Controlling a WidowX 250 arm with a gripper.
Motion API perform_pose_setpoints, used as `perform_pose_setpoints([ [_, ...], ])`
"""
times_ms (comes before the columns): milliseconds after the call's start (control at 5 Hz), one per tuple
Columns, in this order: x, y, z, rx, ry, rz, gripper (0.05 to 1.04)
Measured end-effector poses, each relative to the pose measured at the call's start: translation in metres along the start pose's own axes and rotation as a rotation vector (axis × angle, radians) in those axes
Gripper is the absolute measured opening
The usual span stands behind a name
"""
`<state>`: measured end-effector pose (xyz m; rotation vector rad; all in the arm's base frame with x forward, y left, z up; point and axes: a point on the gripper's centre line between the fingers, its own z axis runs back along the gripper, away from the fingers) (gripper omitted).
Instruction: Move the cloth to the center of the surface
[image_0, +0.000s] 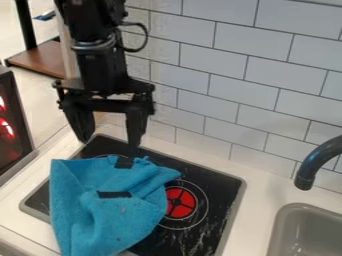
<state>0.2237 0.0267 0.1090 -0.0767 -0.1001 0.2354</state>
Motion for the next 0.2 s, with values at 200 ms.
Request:
perform_pose_setpoints([
  [200, 0.0000, 0.0002, 0.0000, 0.001, 0.000, -0.001, 0.999],
])
